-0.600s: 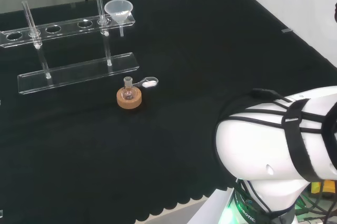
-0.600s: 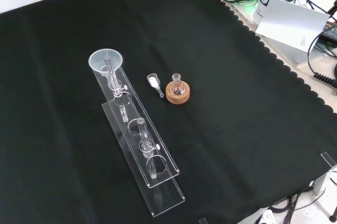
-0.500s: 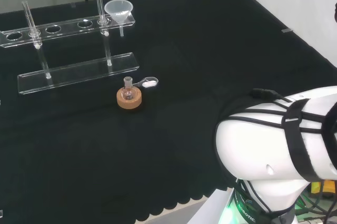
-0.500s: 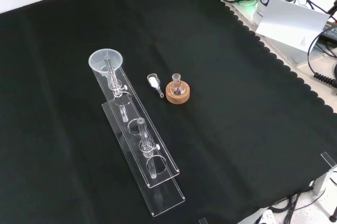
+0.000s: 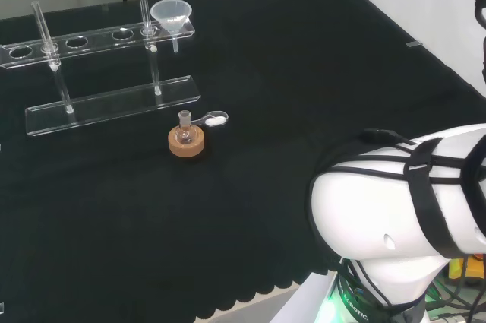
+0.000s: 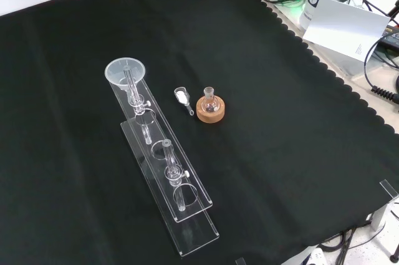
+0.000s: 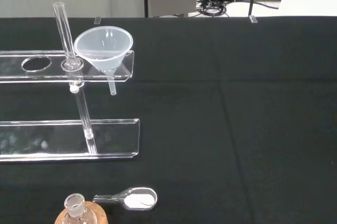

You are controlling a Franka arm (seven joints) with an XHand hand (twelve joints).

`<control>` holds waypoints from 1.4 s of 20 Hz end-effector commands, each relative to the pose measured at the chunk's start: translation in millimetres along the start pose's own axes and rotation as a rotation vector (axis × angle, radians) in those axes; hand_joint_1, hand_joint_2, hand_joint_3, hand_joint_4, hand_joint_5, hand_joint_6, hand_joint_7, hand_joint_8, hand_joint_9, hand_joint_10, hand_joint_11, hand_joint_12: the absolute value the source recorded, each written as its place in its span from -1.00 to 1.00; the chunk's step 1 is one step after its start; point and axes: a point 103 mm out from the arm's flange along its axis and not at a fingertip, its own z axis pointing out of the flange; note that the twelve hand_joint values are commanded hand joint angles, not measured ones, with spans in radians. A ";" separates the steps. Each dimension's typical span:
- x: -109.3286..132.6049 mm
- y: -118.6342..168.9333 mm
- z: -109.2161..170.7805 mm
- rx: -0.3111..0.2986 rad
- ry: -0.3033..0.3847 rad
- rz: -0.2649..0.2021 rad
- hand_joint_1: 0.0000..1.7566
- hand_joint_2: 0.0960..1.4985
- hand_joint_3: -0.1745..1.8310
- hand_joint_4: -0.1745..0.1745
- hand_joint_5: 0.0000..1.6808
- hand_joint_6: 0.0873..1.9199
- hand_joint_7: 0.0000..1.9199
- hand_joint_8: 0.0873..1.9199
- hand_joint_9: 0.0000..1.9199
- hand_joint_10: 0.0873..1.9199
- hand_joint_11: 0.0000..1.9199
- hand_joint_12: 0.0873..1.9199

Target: Pick up the funnel from the transparent funnel stand.

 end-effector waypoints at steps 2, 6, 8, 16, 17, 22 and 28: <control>0.2 6.6 12.0 -0.011 0.017 0.021 -1.00 0.56 -0.41 0.06 -0.87 -1.00 -1.00 -0.78 -0.88 -0.40 -1.00 0.36; -3.0 25.2 23.7 0.011 0.011 0.035 -1.00 0.56 -0.41 0.06 -0.87 -1.00 -1.00 -0.78 -0.88 -0.40 -1.00 0.37; -4.5 40.3 31.4 0.031 0.009 0.035 -1.00 0.56 -0.42 0.06 -0.86 -1.00 -1.00 -0.77 -0.88 -0.40 -1.00 0.37; -10.7 132.1 65.7 0.087 0.000 -0.023 -0.85 0.41 -0.53 -0.05 -0.86 -1.00 -0.98 -0.64 -0.87 -0.34 -1.00 0.39; -11.9 144.5 69.5 0.097 0.006 -0.028 -0.82 0.39 -0.54 -0.06 -0.86 -1.00 -0.99 -0.60 -0.87 -0.33 -1.00 0.39; -13.4 194.6 94.0 0.098 0.002 -0.061 -0.74 0.32 -0.58 -0.12 -0.88 -1.00 -1.00 -0.55 -0.88 -0.30 -1.00 0.39; -6.0 230.5 115.3 0.144 0.006 -0.087 -0.67 0.26 -0.60 -0.14 -0.93 -1.00 -1.00 -0.60 -0.88 -0.28 -1.00 0.40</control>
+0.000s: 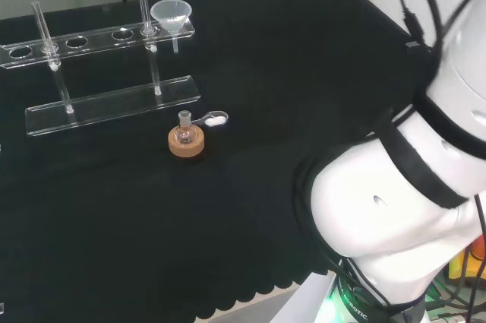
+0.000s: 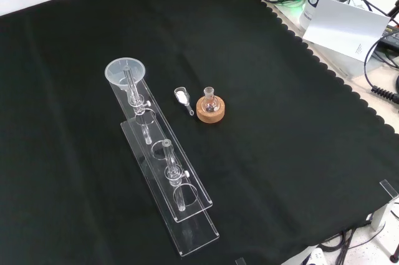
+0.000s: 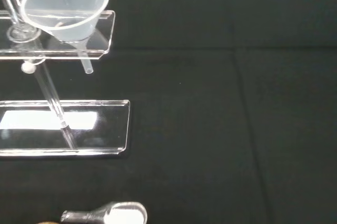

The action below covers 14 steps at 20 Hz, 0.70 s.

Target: Pick up the funnel from the transparent funnel stand.

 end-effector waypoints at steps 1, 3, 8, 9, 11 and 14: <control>-1.0 83.4 15.5 0.004 0.002 -0.061 -0.66 0.26 -0.61 -0.14 -0.94 -1.00 -1.00 -0.61 -0.89 -0.28 -1.00 0.40; 4.6 93.2 16.1 0.027 -0.013 -0.079 -0.63 0.22 -0.62 -0.14 -0.96 -1.00 -1.00 -0.63 -0.89 -0.28 -1.00 0.40; 24.6 102.5 25.6 0.087 -0.059 -0.118 -0.51 0.14 -0.65 -0.15 -0.98 -1.00 -1.00 -0.76 -0.92 -0.26 -1.00 0.41; 26.7 103.3 29.2 0.105 -0.064 -0.119 -0.50 0.13 -0.65 -0.15 -0.98 -1.00 -1.00 -0.79 -0.93 -0.26 -1.00 0.42; 34.7 103.9 36.1 0.124 -0.063 -0.133 -0.48 0.12 -0.66 -0.16 -0.97 -1.00 -1.00 -0.81 -0.93 -0.26 -1.00 0.42; 48.2 105.3 43.1 0.164 -0.089 -0.153 -0.44 0.10 -0.66 -0.20 -0.95 -1.00 -1.00 -0.83 -0.93 -0.25 -1.00 0.43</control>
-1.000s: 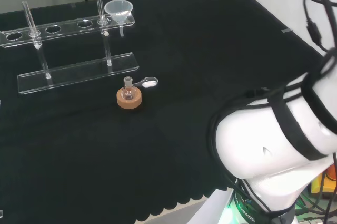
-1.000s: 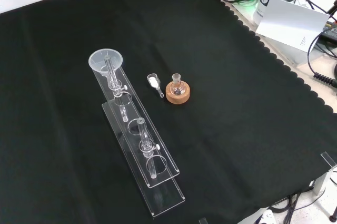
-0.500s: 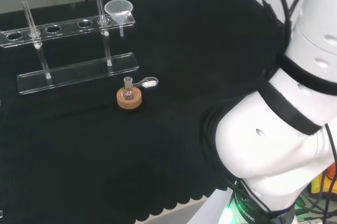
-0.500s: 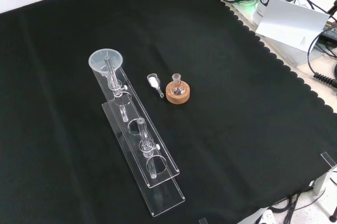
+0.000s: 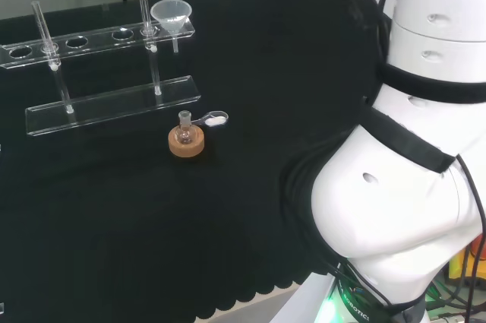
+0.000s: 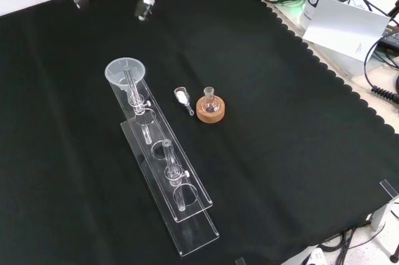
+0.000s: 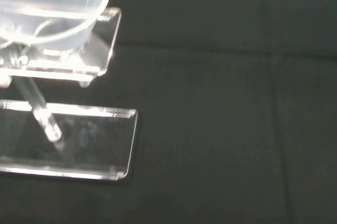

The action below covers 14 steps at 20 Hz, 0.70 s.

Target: Pick up the funnel from the transparent funnel stand.

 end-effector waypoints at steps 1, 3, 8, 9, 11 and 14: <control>33.8 7.5 16.5 0.093 -0.054 -0.067 -0.44 0.09 -0.67 -0.20 -0.95 -1.00 -1.00 -0.83 -0.93 -0.25 -1.00 0.44; 41.9 9.4 18.7 0.105 -0.074 -0.076 -0.42 0.08 -0.67 -0.22 -0.94 -1.00 -1.00 -0.71 -0.90 -0.23 -1.00 0.48; 53.3 16.0 23.4 0.138 -0.088 -0.103 -0.40 0.06 -0.67 -0.30 -0.93 -1.00 -1.00 -0.64 -0.90 -0.22 -1.00 0.51; 53.9 18.0 25.3 0.145 -0.089 -0.105 -0.40 0.06 -0.67 -0.30 -0.93 -1.00 -1.00 -0.68 -0.92 -0.22 -1.00 0.51; 55.0 21.7 28.8 0.150 -0.098 -0.108 -0.39 0.05 -0.67 -0.32 -0.94 -1.00 -1.00 -0.74 -0.94 -0.22 -1.00 0.51; 57.6 26.7 33.7 0.162 -0.109 -0.115 -0.39 0.04 -0.67 -0.35 -0.97 -1.00 -1.00 -0.80 -0.96 -0.21 -1.00 0.51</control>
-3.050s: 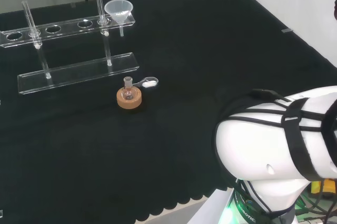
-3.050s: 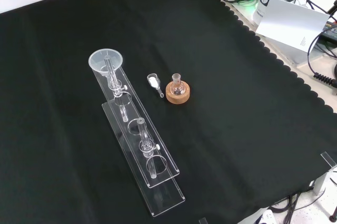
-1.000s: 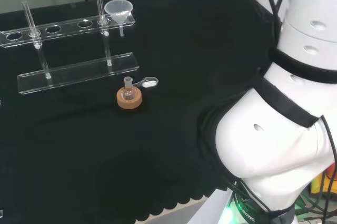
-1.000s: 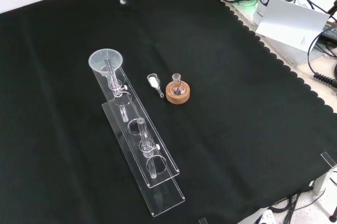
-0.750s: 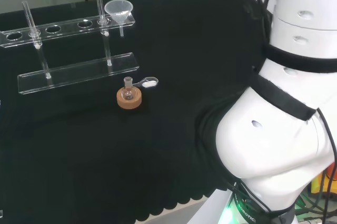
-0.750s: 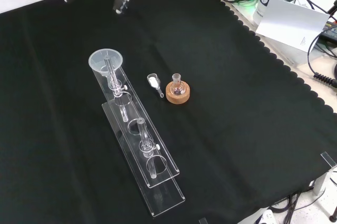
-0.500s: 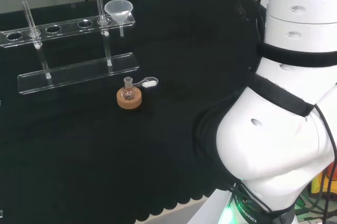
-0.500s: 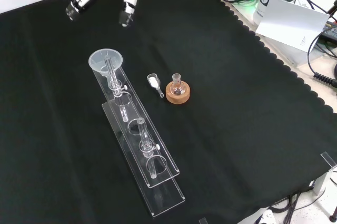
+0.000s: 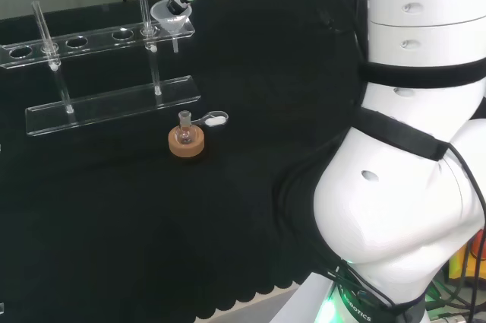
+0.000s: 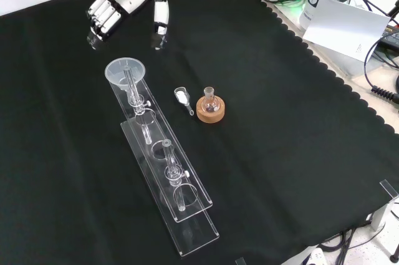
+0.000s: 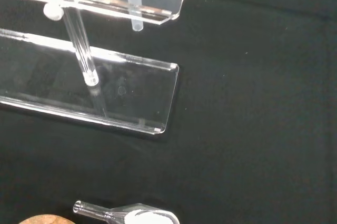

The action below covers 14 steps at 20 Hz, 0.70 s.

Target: Pick up the funnel from the transparent funnel stand.

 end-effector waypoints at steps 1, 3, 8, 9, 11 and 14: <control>8.6 10.4 9.3 0.044 -0.031 -0.020 -0.39 0.04 -0.66 -0.35 -0.97 -1.00 -1.00 -0.81 -0.97 -0.21 -1.00 0.51; 11.7 14.7 10.2 0.045 -0.035 -0.027 -0.39 0.04 -0.66 -0.35 -0.98 -1.00 -1.00 -0.81 -0.97 -0.20 -1.00 0.51; 17.2 25.0 10.4 0.046 -0.045 -0.042 -0.39 0.03 -0.66 -0.36 -0.99 -1.00 -1.00 -0.77 -0.99 -0.20 -1.00 0.50; 18.0 26.6 10.4 0.044 -0.048 -0.044 -0.39 0.02 -0.66 -0.36 -0.99 -1.00 -1.00 -0.77 -0.99 -0.20 -1.00 0.50; 19.6 30.0 11.4 0.048 -0.048 -0.049 -0.39 0.02 -0.67 -0.39 -0.99 -1.00 -1.00 -0.76 -1.00 -0.19 -1.00 0.51; 21.7 33.5 13.8 0.043 -0.052 -0.056 -0.38 0.01 -0.67 -0.46 -1.00 -1.00 -1.00 -0.74 -0.96 -0.17 -0.99 0.52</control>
